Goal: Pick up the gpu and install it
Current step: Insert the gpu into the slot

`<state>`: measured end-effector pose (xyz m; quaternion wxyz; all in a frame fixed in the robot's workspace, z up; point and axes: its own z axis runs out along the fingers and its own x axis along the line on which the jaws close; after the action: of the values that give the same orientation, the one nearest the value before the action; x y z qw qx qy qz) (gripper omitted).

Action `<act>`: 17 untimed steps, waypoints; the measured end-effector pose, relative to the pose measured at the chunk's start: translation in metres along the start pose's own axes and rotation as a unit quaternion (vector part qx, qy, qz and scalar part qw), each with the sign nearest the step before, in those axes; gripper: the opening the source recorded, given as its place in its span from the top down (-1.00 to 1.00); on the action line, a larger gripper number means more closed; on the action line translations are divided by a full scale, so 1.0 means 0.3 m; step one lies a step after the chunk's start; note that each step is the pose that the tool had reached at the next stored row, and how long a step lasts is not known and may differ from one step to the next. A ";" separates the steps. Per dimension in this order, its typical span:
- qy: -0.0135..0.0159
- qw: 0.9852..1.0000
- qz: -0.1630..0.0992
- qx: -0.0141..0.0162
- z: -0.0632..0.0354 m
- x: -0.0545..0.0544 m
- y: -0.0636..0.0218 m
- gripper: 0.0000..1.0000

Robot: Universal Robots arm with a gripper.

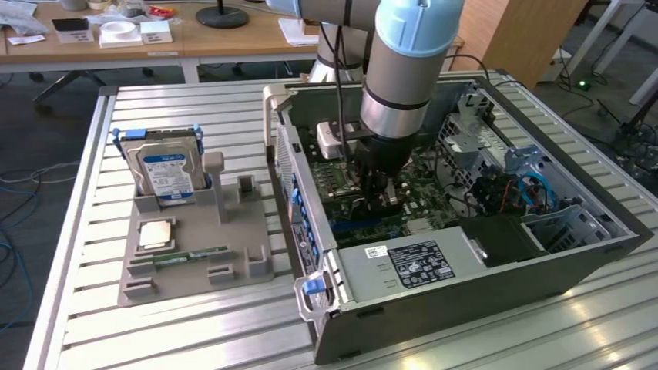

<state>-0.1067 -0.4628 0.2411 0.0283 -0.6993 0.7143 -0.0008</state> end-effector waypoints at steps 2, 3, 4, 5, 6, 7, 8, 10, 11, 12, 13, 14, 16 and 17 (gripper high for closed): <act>0.000 1.000 0.000 0.000 0.001 0.000 0.000 0.47; 0.000 1.000 0.000 0.000 0.001 0.000 0.000 0.47; 0.000 1.000 0.000 0.000 0.001 0.000 0.000 0.47; 0.000 1.000 0.000 0.000 0.001 0.000 0.000 0.47; 0.000 1.000 0.001 0.000 -0.001 0.000 0.000 0.47; -0.001 1.000 0.001 0.000 -0.004 -0.001 0.000 0.47; -0.001 1.000 0.001 0.000 -0.007 -0.001 -0.001 0.47; 0.000 1.000 0.001 0.000 -0.012 0.000 0.000 0.47; 0.000 1.000 0.001 0.000 -0.013 -0.001 -0.001 0.47; 0.001 1.000 0.001 0.000 -0.013 -0.001 -0.001 0.47; 0.002 1.000 0.002 0.000 -0.014 -0.001 -0.001 0.47; 0.002 1.000 0.002 0.000 -0.014 -0.001 -0.001 0.47; 0.002 1.000 0.002 0.000 -0.014 0.000 0.000 0.47; 0.002 1.000 0.002 0.000 -0.014 0.001 0.000 0.47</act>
<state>-0.1068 -0.4633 0.2453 0.0267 -0.6977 0.7159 -0.0025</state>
